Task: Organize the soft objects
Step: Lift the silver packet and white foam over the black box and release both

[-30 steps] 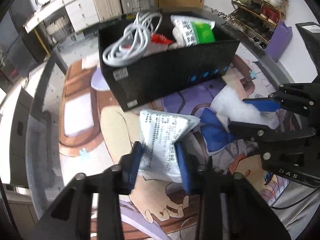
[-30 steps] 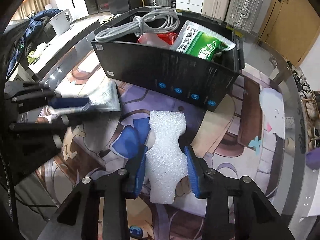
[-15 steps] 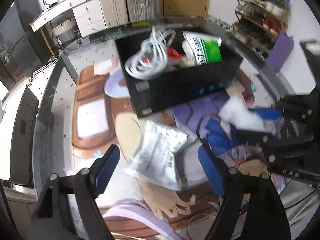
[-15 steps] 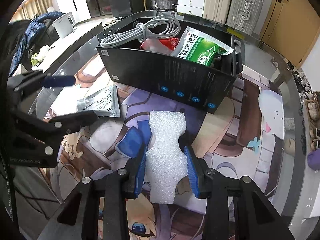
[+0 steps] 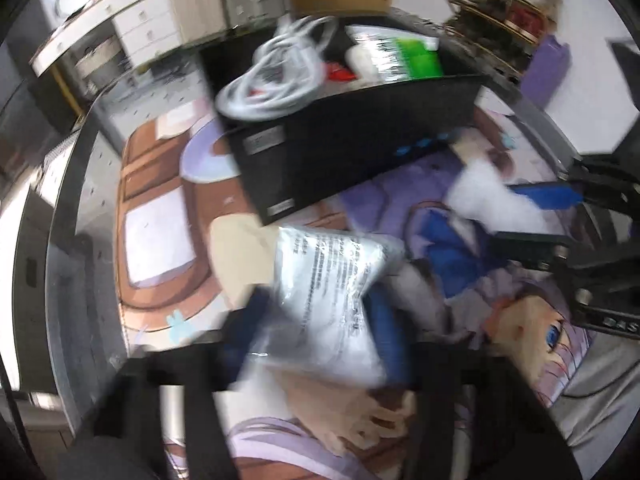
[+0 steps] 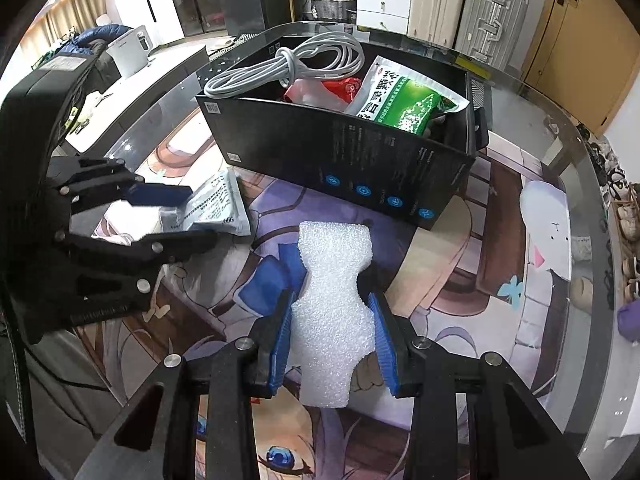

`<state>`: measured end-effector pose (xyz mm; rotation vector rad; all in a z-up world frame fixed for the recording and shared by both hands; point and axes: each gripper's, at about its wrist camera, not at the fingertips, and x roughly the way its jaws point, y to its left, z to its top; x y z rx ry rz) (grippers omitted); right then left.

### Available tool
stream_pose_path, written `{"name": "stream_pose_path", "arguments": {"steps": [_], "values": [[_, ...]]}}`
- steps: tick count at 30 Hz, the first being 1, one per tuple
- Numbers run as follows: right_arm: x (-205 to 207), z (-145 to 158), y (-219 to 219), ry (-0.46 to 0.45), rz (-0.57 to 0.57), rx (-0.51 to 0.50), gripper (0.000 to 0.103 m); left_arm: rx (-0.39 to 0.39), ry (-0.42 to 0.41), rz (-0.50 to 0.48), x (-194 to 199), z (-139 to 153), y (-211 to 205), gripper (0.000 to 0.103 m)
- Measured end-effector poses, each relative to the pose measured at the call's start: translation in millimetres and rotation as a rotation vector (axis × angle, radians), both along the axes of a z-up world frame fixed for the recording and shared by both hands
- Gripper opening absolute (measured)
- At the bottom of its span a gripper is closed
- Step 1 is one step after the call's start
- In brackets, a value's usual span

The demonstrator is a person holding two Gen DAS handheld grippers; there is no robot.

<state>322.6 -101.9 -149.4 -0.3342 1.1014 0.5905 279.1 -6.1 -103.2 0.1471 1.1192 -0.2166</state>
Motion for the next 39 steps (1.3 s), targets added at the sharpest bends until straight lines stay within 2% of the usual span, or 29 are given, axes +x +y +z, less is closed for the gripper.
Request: {"name": "stream_pose_path", "arguments": {"steps": [1, 2, 6, 11, 14, 19, 28, 34, 39], "values": [[-0.5, 0.3, -0.2, -0.001, 0.000, 0.000, 0.038, 0.015, -0.009, -0.005, -1.6, 0.6, -2.7, 0.039], [-1.1, 1.2, -0.3, -0.004, 0.000, 0.000, 0.038, 0.013, -0.010, -0.008, -4.6, 1.0, -2.6, 0.034], [-2.6, 3.2, -1.9, -0.008, 0.000, 0.003, 0.038, -0.011, 0.006, -0.007, -6.6, 4.2, -1.3, 0.025], [-4.0, 12.9, -5.0, -0.011, 0.009, 0.031, 0.038, -0.062, 0.020, -0.022, -12.5, 12.7, -2.4, 0.022], [-5.3, 23.1, -7.3, -0.017, 0.008, 0.063, 0.038, -0.025, -0.051, -0.034, -22.8, 27.4, -11.0, 0.022], [-7.1, 42.0, -10.7, -0.034, 0.000, 0.105, 0.038, -0.046, -0.131, -0.058, -36.8, 52.4, -17.7, 0.022], [-14.3, 94.0, -15.8, -0.158, -0.012, 0.189, 0.038, -0.115, -0.285, 0.009, -42.6, 109.0, 0.3, 0.022], [-16.0, 124.9, -14.8, -0.244, -0.048, 0.241, 0.038, -0.149, -0.382, 0.071, -33.8, 132.8, 12.7, 0.022], [-16.4, 146.7, -8.0, -0.336, -0.075, 0.253, 0.038, -0.166, -0.427, 0.103, -25.1, 142.1, 20.0, 0.022]]}}
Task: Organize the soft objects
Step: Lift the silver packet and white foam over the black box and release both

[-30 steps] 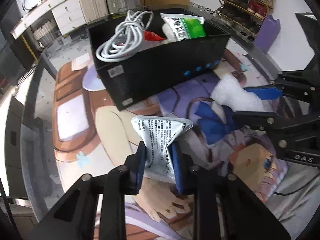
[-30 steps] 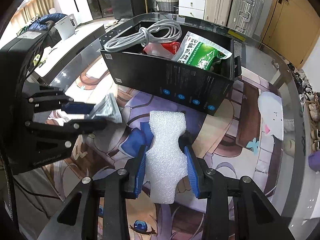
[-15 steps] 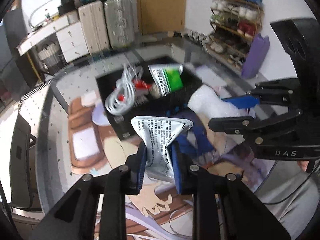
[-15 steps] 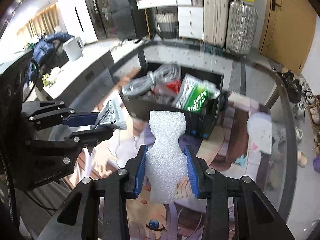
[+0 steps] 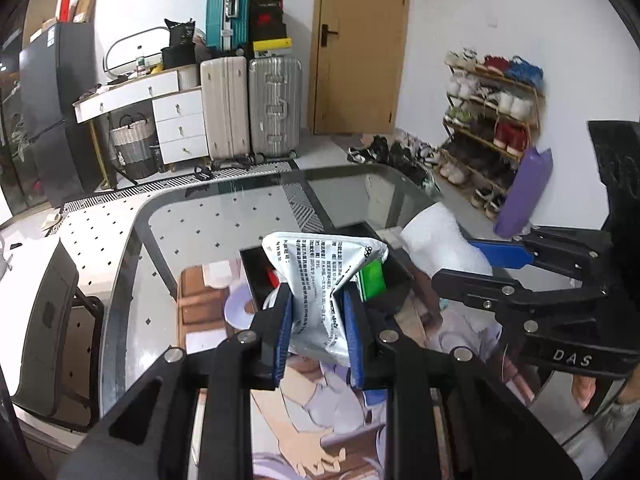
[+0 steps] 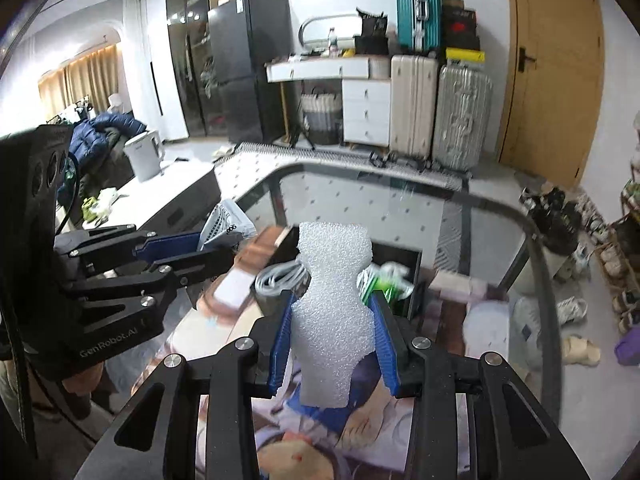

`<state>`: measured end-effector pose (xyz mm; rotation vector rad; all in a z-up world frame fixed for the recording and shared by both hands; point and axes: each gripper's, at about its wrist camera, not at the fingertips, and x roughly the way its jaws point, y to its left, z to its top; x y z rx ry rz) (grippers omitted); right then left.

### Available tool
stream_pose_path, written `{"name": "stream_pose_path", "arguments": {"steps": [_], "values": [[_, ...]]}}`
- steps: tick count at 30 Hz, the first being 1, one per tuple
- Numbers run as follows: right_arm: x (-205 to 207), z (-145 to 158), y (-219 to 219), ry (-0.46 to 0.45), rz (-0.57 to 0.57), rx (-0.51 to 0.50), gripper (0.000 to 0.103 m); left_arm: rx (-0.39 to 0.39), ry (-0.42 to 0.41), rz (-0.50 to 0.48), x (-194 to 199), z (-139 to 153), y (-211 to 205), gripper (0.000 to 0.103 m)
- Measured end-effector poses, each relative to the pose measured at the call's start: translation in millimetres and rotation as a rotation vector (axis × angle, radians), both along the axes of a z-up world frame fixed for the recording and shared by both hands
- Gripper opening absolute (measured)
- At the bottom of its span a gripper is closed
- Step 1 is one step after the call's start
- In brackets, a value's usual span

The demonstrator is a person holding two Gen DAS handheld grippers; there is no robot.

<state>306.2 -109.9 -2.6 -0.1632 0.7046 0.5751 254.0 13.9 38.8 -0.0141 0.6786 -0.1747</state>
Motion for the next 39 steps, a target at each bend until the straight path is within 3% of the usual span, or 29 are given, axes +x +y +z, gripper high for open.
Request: {"name": "stream_pose_path", "arguments": {"steps": [6, 11, 16, 23, 31, 34, 37, 39], "values": [[17.4, 5.3, 11.0, -0.045, -0.051, 0.005, 0.038, -0.002, -0.048, 0.058, 21.1, 2.5, 12.3, 0.022], [49.3, -7.4, 27.8, -0.055, -0.106, -0.074, 0.038, -0.014, -0.055, 0.084, 49.0, -12.6, 16.9, 0.022], [82.4, -30.0, 28.8, 0.001, -0.141, -0.064, 0.038, -0.071, 0.040, 0.112, 76.3, -41.0, 20.0, 0.022], [98.4, -53.8, 36.2, 0.030, -0.144, -0.078, 0.037, -0.059, 0.072, 0.134, 95.4, -63.0, 12.1, 0.022], [117.8, -83.5, 30.0, 0.118, -0.151, -0.070, 0.037, -0.082, 0.091, 0.096, 104.9, -77.5, 3.9, 0.023], [122.5, -95.2, 27.4, 0.146, -0.155, -0.076, 0.037, -0.084, 0.141, 0.097, 107.9, -91.8, 2.6, 0.023], [127.1, -108.9, 22.9, 0.195, -0.150, -0.060, 0.038, -0.053, 0.133, 0.087, 105.0, -95.6, -3.1, 0.024], [125.4, -113.1, 24.5, 0.179, -0.138, -0.081, 0.037, -0.049, 0.137, 0.086, 103.2, -95.3, -5.0, 0.024]]}}
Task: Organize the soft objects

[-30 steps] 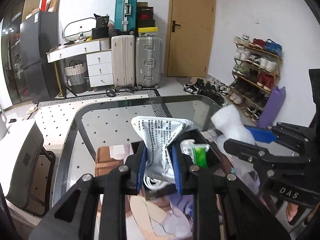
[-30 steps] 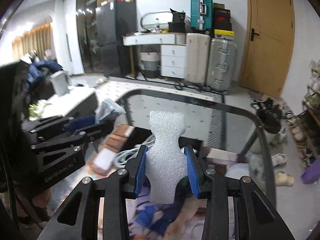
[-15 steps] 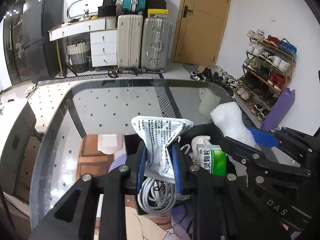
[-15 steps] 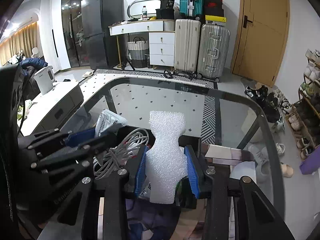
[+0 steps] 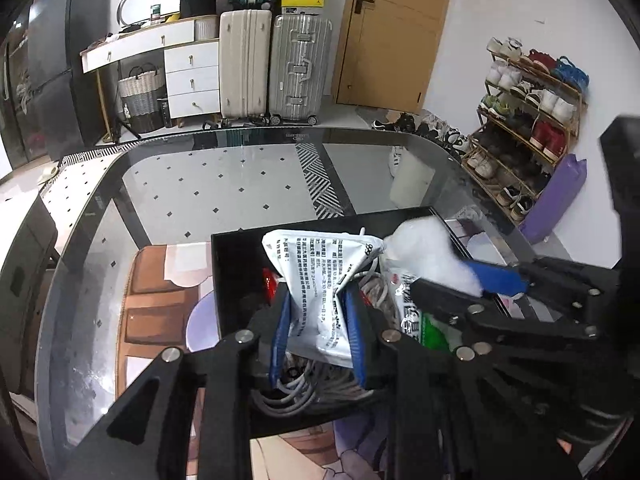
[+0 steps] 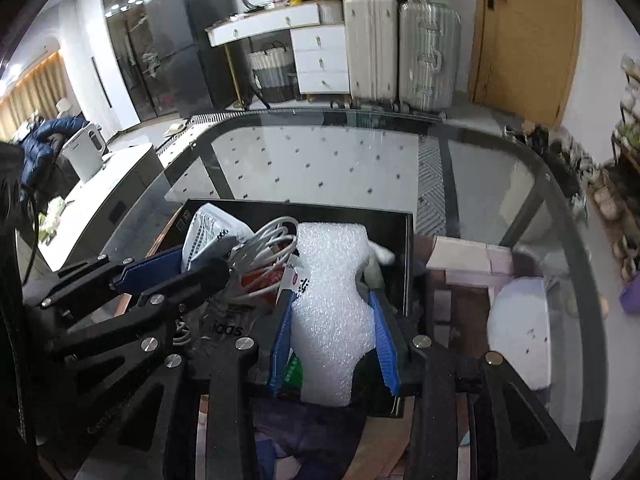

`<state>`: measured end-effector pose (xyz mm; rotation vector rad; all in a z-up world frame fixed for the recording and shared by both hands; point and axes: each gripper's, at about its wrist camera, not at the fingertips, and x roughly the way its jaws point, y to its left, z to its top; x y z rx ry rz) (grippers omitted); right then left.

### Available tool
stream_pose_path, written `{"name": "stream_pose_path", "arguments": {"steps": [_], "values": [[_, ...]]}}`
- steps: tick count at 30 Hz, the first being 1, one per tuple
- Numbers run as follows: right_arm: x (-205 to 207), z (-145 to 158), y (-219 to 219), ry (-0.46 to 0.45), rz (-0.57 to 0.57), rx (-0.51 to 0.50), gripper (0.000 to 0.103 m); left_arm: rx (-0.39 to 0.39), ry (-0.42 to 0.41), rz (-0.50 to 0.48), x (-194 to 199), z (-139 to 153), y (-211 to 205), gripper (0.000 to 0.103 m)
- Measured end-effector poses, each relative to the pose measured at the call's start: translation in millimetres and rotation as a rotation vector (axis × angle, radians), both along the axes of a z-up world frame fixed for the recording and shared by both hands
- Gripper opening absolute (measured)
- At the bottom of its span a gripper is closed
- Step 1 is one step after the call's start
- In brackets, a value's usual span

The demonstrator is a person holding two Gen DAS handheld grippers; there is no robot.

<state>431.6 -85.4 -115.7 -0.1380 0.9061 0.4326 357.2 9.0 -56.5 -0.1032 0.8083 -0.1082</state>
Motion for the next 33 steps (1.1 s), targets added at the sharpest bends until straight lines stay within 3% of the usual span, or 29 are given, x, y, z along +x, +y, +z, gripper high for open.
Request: {"name": "stream_pose_path", "arguments": {"steps": [8, 12, 15, 17, 19, 23, 27, 30, 33], "values": [[-5.5, -2.9, 1.8, -0.008, 0.023, -0.037, 0.037, 0.017, -0.013, -0.013, -7.0, -3.5, 0.2, 0.028], [-7.5, 1.1, 0.2, 0.019, 0.016, -0.011, 0.038, 0.089, -0.016, 0.019, -10.9, 2.0, -2.2, 0.038], [-12.5, 6.6, -4.4, 0.038, 0.015, 0.029, 0.039, 0.082, -0.031, 0.040, -16.4, 10.1, 1.0, 0.050], [-18.4, 12.1, -7.4, 0.044, 0.029, 0.059, 0.051, 0.063, -0.047, 0.043, -21.0, 16.0, 5.9, 0.055], [-27.9, 20.0, -8.4, 0.024, 0.045, 0.077, 0.055, 0.085, -0.061, 0.063, -24.4, 21.0, 7.0, 0.056], [-43.0, 33.6, -8.3, -0.010, 0.075, 0.076, 0.055, 0.104, -0.102, 0.073, -36.2, 30.3, 7.4, 0.059], [-60.7, 52.1, -19.5, -0.046, 0.054, 0.112, 0.057, 0.117, -0.069, 0.147, -45.5, 42.5, 13.4, 0.059], [-81.6, 70.4, -30.1, -0.084, 0.041, 0.169, 0.076, 0.161, -0.093, 0.237, -57.8, 51.1, 15.8, 0.059], [-104.3, 85.6, -39.9, -0.114, 0.020, 0.219, 0.089, 0.055, -0.110, 0.164, -78.1, 61.6, 23.5, 0.059]]}}
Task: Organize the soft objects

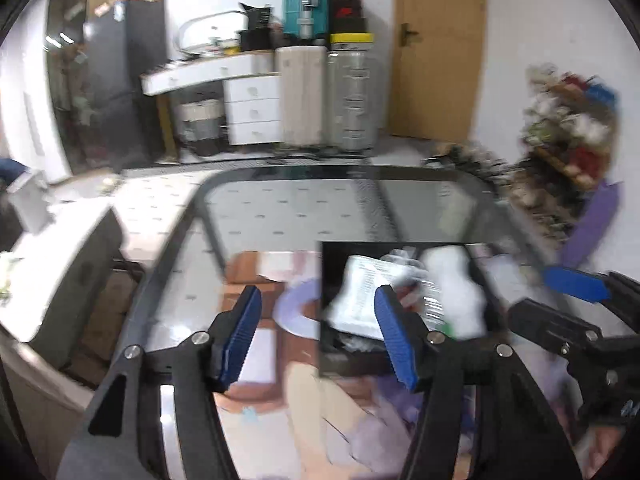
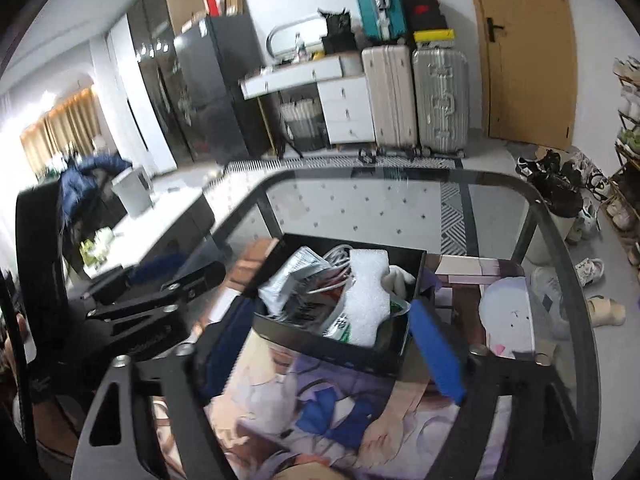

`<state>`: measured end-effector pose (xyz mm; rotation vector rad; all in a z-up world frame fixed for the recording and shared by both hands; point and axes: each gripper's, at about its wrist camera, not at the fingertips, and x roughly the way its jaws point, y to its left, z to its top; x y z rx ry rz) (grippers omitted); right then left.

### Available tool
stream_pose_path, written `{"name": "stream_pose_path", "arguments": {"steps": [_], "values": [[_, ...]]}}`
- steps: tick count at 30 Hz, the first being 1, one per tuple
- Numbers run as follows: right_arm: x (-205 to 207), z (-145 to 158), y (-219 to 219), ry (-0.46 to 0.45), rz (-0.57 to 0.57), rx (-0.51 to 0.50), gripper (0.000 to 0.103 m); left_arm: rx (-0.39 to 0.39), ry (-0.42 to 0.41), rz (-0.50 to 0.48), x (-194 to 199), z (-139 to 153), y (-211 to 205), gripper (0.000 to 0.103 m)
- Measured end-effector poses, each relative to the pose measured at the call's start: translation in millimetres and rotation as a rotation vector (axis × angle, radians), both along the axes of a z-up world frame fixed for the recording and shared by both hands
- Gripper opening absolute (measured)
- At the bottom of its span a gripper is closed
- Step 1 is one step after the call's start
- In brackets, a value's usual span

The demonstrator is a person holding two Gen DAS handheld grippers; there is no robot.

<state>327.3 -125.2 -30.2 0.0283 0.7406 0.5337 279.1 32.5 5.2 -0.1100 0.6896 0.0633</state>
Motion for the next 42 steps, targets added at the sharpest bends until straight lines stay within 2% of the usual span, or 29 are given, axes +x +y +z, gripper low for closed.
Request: {"name": "stream_pose_path", "arguments": {"steps": [1, 4, 6, 8, 10, 12, 15, 19, 23, 27, 33, 38, 42], "values": [[-6.5, 1.5, -2.5, 0.008, -0.012, 0.006, 0.091, -0.032, -0.021, -0.007, -9.4, 4.4, 4.0, 0.060], [-26.4, 3.3, -6.3, 0.019, -0.023, 0.027, 0.092, -0.016, -0.096, -0.006, -35.0, 20.2, 3.5, 0.069], [-46.4, 8.4, -10.3, -0.024, -0.035, 0.029, 0.092, -0.035, -0.138, -0.008, -51.4, 27.4, 7.1, 0.092], [-65.8, 14.2, -13.7, -0.091, -0.078, 0.018, 0.099, -0.036, -0.179, 0.002, -68.7, 34.1, 9.7, 0.097], [-90.0, 21.1, -19.9, -0.169, -0.115, 0.020, 0.101, -0.019, -0.222, -0.002, -86.0, 40.6, 9.5, 0.099], [-110.5, 25.1, -24.3, -0.223, -0.121, 0.025, 0.102, -0.004, -0.231, -0.004, -98.6, 41.8, 7.3, 0.103], [-131.8, 24.2, -25.0, -0.271, -0.118, -0.006, 0.102, 0.040, -0.275, -0.008, -124.7, 38.0, 0.8, 0.103], [-160.2, 13.3, -22.2, -0.280, -0.084, -0.035, 0.102, 0.142, -0.326, -0.005, -160.6, 31.4, -15.3, 0.103], [-190.0, 3.0, -32.5, -0.272, -0.098, 0.001, 0.102, 0.130, -0.339, -0.025, -187.5, 27.9, -18.4, 0.103], [-217.6, -3.9, -40.9, -0.327, -0.150, 0.001, 0.102, 0.140, -0.339, -0.016, -204.3, 21.2, -21.5, 0.103], [-247.1, -2.1, -49.3, -0.398, -0.195, 0.042, 0.102, 0.081, -0.354, -0.010, -228.5, 16.4, -22.6, 0.103], [-258.7, -3.0, -55.7, -0.417, -0.219, 0.047, 0.102, 0.081, -0.408, -0.013, -253.3, 14.2, -25.6, 0.103], [-262.5, -4.4, -53.9, -0.428, -0.218, 0.034, 0.102, 0.085, -0.419, -0.014, -262.1, 11.3, -26.9, 0.103]]}}
